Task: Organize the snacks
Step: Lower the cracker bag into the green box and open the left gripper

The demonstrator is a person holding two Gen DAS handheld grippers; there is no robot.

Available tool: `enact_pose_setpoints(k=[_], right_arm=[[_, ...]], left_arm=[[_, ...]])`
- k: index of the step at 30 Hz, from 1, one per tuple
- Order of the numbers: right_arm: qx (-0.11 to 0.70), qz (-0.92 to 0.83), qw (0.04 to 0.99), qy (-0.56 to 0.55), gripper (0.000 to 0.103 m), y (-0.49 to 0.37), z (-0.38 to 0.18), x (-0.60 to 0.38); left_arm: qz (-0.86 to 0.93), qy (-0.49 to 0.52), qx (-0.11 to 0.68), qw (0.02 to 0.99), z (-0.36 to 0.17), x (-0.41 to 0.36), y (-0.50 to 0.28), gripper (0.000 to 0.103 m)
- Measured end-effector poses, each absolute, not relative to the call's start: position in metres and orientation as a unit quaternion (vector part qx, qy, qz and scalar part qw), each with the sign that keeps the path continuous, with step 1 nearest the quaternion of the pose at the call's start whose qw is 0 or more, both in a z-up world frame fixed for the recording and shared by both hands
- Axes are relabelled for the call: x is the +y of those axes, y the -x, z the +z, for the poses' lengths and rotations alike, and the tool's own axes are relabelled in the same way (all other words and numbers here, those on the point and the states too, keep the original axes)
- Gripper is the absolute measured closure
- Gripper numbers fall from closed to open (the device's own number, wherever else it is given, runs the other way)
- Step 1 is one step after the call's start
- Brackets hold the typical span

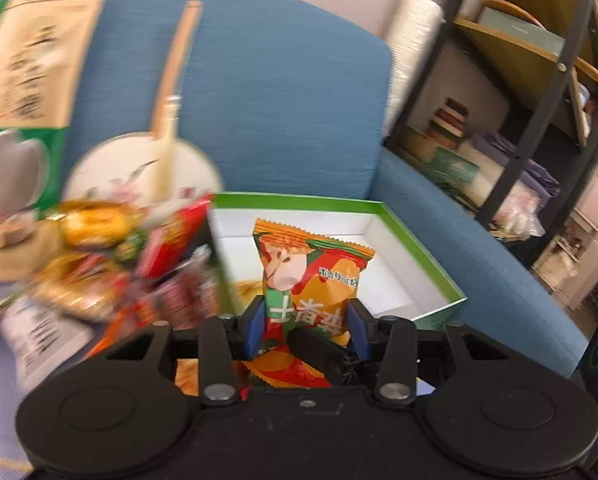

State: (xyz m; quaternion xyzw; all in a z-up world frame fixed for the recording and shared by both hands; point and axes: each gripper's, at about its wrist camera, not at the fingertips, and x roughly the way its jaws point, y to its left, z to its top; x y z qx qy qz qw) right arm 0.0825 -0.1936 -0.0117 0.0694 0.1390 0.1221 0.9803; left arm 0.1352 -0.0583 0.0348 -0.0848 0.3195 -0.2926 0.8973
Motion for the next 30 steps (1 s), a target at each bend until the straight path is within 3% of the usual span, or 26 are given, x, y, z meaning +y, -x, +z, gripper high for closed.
enact_pose_setpoints(k=[15, 17, 18, 20, 21, 22, 23, 25, 30], right_arm=[[0.147, -0.012, 0.978, -0.147, 0.064, -0.100, -0.021, -0.263], [0.153, -0.014, 0.976, -0.152, 0.064, -0.103, -0.023, -0.265], [0.159, -0.010, 0.975, -0.154, 0.063, -0.105, -0.025, -0.266], [0.181, -0.009, 0.972, -0.150, 0.056, -0.111, -0.030, -0.264], [0.190, -0.021, 0.972, -0.137, 0.053, -0.113, -0.032, -0.261], [0.192, -0.031, 0.973, -0.121, 0.042, -0.114, -0.033, -0.259], [0.190, -0.041, 0.976, -0.102, 0.021, -0.114, -0.033, -0.256], [0.174, -0.057, 0.979, -0.085, 0.000, -0.110, -0.030, -0.252], [0.143, -0.034, 0.984, -0.098, 0.000, -0.097, -0.021, -0.252]], left_arm=[[-0.371, 0.052, 0.333, 0.865, 0.021, -0.156, -0.183, 0.049], [-0.372, 0.050, 0.338, 0.863, 0.018, -0.159, -0.188, 0.048], [-0.370, 0.049, 0.339, 0.864, 0.016, -0.160, -0.189, 0.042], [-0.358, 0.046, 0.337, 0.870, 0.014, -0.159, -0.191, 0.008], [-0.348, 0.046, 0.332, 0.875, 0.014, -0.158, -0.191, 0.000], [-0.331, 0.048, 0.323, 0.885, 0.014, -0.154, -0.190, 0.000], [-0.314, 0.050, 0.312, 0.895, 0.015, -0.150, -0.188, 0.000], [-0.297, 0.050, 0.300, 0.905, 0.016, -0.141, -0.185, 0.000], [-0.290, 0.045, 0.306, 0.906, 0.022, -0.126, -0.183, 0.000]])
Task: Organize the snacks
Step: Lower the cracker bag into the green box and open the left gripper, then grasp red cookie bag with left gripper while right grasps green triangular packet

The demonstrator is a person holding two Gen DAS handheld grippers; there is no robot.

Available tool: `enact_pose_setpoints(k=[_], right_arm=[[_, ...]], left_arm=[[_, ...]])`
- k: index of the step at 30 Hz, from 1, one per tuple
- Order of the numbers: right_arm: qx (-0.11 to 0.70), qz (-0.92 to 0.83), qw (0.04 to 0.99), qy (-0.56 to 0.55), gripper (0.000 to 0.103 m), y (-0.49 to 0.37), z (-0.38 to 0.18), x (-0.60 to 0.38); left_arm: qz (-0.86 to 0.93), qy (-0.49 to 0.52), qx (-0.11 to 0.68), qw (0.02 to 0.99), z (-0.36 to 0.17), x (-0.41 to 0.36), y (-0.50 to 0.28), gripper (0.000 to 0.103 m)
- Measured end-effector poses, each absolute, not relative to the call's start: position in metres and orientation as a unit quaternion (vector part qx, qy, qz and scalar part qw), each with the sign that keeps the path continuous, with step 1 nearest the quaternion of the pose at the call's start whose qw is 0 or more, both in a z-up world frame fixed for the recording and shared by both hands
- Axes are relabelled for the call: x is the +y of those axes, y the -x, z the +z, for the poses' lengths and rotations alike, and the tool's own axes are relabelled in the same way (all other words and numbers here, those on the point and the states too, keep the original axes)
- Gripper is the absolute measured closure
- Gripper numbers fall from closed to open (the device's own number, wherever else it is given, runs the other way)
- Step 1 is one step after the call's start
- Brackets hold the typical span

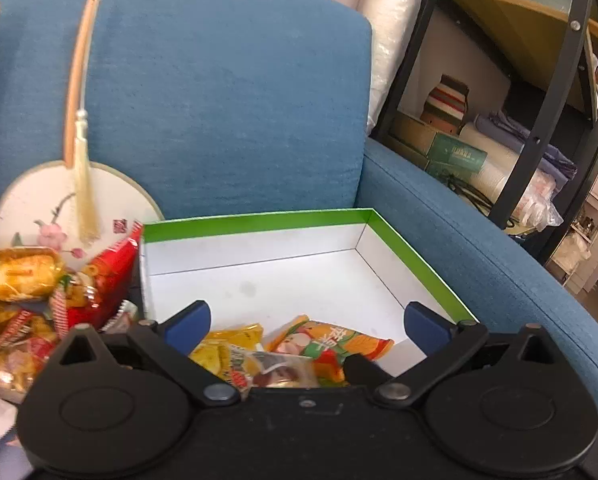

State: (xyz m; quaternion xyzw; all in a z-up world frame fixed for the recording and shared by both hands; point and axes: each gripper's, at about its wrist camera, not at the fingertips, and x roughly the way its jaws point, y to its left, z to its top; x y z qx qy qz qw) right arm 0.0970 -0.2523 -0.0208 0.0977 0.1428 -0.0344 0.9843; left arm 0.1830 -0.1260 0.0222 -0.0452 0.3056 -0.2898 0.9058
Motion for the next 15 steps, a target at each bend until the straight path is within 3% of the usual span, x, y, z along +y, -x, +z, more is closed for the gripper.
enact_pose_setpoints(k=[7, 15], right_arm=[[0.126, 0.011, 0.990, -0.066, 0.000, -0.086, -0.011, -0.228], [0.198, 0.090, 0.976, 0.002, 0.000, -0.087, -0.019, -0.181]], left_arm=[[-0.265, 0.060, 0.295, 0.916, 0.039, -0.089, -0.157, 0.000], [-0.209, 0.095, 0.323, 0.918, 0.017, -0.008, -0.122, 0.000]])
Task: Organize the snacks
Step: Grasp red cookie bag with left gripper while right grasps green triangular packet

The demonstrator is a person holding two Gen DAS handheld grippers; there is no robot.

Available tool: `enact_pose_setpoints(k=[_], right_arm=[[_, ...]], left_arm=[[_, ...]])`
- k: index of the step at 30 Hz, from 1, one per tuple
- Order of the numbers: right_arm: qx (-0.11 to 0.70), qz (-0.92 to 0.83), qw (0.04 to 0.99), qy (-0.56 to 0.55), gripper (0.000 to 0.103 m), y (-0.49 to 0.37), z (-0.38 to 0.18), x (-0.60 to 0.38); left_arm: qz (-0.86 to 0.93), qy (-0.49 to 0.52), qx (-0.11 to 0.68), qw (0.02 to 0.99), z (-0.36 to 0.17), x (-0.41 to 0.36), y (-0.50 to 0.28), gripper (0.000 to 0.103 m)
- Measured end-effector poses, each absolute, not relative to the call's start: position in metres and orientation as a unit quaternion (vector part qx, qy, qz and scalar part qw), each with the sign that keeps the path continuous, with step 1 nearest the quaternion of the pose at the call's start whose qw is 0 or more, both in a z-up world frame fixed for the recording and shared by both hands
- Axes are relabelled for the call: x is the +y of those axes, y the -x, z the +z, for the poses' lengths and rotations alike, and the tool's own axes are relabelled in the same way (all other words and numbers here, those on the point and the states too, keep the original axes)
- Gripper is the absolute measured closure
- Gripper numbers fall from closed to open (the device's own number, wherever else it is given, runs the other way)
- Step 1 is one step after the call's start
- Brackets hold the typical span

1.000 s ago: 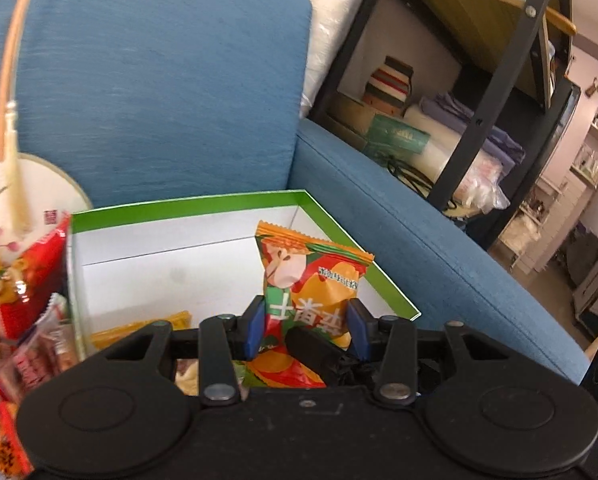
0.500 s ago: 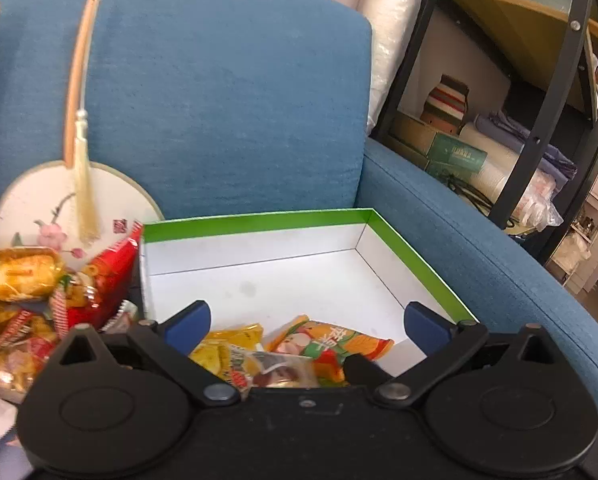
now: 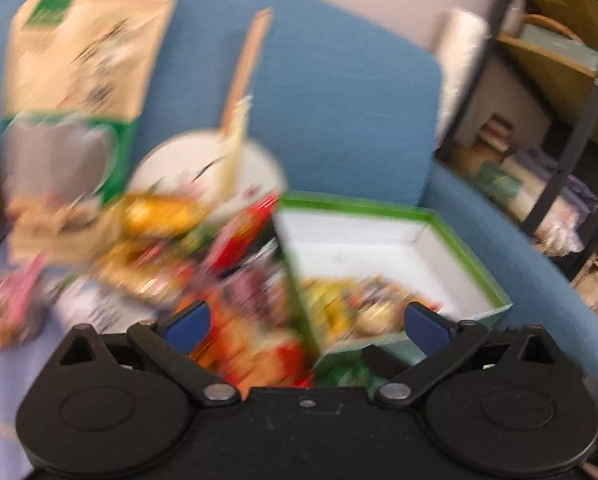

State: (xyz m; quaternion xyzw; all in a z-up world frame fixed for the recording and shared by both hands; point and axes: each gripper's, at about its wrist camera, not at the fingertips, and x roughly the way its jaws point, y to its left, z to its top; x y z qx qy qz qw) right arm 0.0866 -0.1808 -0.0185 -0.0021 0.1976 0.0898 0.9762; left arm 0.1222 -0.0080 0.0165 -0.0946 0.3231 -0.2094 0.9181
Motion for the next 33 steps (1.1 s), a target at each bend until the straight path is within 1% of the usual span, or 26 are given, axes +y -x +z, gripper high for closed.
enact_pose_setpoints(k=[4, 7, 14, 20, 21, 22, 23, 25, 33], right_arm=[[0.228, 0.143, 0.960, 0.071, 0.000, -0.086, -0.026, -0.162], [0.252, 0.127, 0.954, 0.097, 0.000, -0.094, -0.036, -0.160], [0.319, 0.061, 0.944, 0.054, 0.000, -0.119, -0.060, -0.186], [0.329, 0.075, 0.941, 0.010, 0.000, -0.127, -0.066, -0.191], [0.334, 0.087, 0.939, 0.005, 0.006, -0.128, -0.068, -0.189], [0.339, 0.099, 0.935, 0.003, 0.022, -0.129, -0.069, -0.187], [0.339, 0.104, 0.935, 0.004, 0.023, -0.127, -0.069, -0.184], [0.340, 0.115, 0.933, 0.015, 0.032, -0.122, -0.067, -0.179], [0.341, 0.122, 0.932, 0.018, 0.033, -0.108, -0.064, -0.176]], left_arm=[[-0.187, 0.102, 0.338, 0.917, 0.004, 0.026, -0.110, 0.000], [-0.179, 0.111, 0.340, 0.916, -0.002, 0.042, -0.104, 0.000], [-0.188, 0.130, 0.353, 0.907, -0.015, 0.048, -0.107, 0.000], [-0.231, 0.135, 0.362, 0.893, -0.019, 0.022, -0.123, 0.000], [-0.236, 0.134, 0.367, 0.889, -0.020, 0.016, -0.128, 0.000], [-0.239, 0.134, 0.370, 0.887, -0.022, 0.011, -0.131, 0.000], [-0.239, 0.134, 0.371, 0.887, -0.023, 0.007, -0.135, 0.000], [-0.233, 0.130, 0.369, 0.890, -0.024, -0.002, -0.141, 0.000], [-0.218, 0.126, 0.378, 0.891, -0.032, -0.023, -0.165, 0.000]])
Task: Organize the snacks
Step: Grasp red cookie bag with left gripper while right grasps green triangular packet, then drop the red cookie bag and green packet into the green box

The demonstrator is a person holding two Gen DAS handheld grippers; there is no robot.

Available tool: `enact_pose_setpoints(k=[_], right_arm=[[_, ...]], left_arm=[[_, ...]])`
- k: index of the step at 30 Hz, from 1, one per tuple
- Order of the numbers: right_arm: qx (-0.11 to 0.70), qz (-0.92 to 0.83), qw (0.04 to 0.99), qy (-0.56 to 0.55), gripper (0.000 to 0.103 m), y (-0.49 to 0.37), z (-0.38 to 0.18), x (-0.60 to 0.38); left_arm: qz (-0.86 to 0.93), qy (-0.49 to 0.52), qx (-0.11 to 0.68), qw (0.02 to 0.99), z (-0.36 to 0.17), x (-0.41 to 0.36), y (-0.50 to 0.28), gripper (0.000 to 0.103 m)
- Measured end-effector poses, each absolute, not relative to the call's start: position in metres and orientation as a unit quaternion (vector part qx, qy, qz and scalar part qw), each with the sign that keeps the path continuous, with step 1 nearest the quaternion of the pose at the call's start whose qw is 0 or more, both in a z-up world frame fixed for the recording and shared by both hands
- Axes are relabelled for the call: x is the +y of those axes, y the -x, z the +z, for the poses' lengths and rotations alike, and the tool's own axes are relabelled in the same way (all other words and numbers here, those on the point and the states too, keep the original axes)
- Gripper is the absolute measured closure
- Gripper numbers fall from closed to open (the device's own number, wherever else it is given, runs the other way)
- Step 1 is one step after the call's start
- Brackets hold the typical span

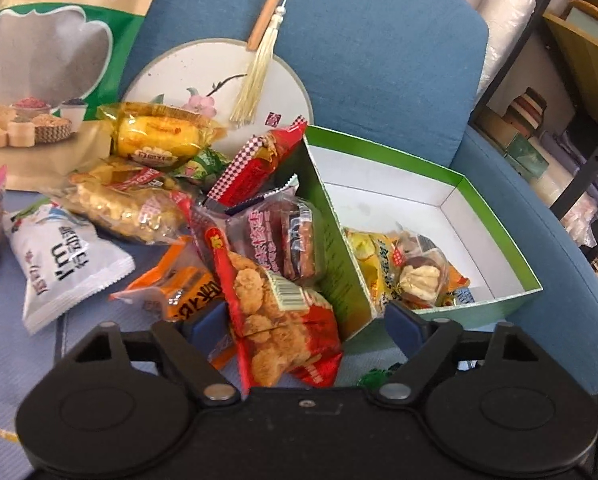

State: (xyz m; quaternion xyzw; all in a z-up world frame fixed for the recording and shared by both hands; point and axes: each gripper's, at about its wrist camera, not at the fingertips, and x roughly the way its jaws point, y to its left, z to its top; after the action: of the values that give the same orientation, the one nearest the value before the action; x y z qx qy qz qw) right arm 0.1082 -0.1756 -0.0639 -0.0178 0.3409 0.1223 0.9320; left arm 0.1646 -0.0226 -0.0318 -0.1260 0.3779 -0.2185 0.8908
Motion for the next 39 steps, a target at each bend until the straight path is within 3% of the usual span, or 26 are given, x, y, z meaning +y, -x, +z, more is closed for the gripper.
enact_pose_setpoints(k=[5, 6, 7, 9, 10, 13, 16, 17, 19, 30, 39], right_arm=[[0.343, 0.124, 0.931, 0.018, 0.033, -0.111, -0.065, -0.174], [0.344, 0.125, 0.931, 0.018, 0.033, -0.111, -0.065, -0.173], [0.344, 0.126, 0.930, 0.020, 0.033, -0.111, -0.066, -0.173], [0.344, 0.128, 0.930, 0.025, 0.032, -0.111, -0.066, -0.170], [0.344, 0.129, 0.930, 0.026, 0.032, -0.111, -0.066, -0.170], [0.345, 0.131, 0.929, 0.025, 0.032, -0.111, -0.066, -0.171], [0.347, 0.128, 0.929, 0.023, 0.032, -0.111, -0.066, -0.172], [0.345, 0.126, 0.930, 0.025, 0.032, -0.110, -0.065, -0.170], [0.343, 0.125, 0.930, 0.034, 0.031, -0.109, -0.065, -0.170], [0.341, 0.110, 0.933, 0.036, 0.031, -0.110, -0.066, -0.173], [0.342, 0.114, 0.932, 0.035, 0.029, -0.110, -0.067, -0.173]], left_arm=[[-0.234, 0.124, 0.367, 0.892, -0.031, -0.016, -0.161, 0.000], [-0.232, 0.121, 0.362, 0.895, -0.029, -0.013, -0.159, 0.009], [-0.213, 0.102, 0.361, 0.902, -0.027, -0.012, -0.157, 0.030], [-0.222, 0.112, 0.367, 0.896, -0.027, -0.002, -0.158, 0.036], [-0.226, 0.126, 0.375, 0.890, -0.028, 0.006, -0.157, 0.045], [-0.235, 0.132, 0.382, 0.884, -0.028, 0.020, -0.147, 0.049], [-0.245, 0.133, 0.384, 0.880, -0.028, 0.026, -0.134, 0.043], [-0.248, 0.133, 0.385, 0.879, -0.027, 0.026, -0.131, 0.034], [-0.247, 0.126, 0.373, 0.885, -0.024, 0.021, -0.127, 0.000], [-0.227, 0.072, 0.364, 0.901, -0.034, -0.020, -0.155, 0.000], [-0.229, 0.168, 0.403, 0.870, -0.063, -0.001, -0.182, 0.000]])
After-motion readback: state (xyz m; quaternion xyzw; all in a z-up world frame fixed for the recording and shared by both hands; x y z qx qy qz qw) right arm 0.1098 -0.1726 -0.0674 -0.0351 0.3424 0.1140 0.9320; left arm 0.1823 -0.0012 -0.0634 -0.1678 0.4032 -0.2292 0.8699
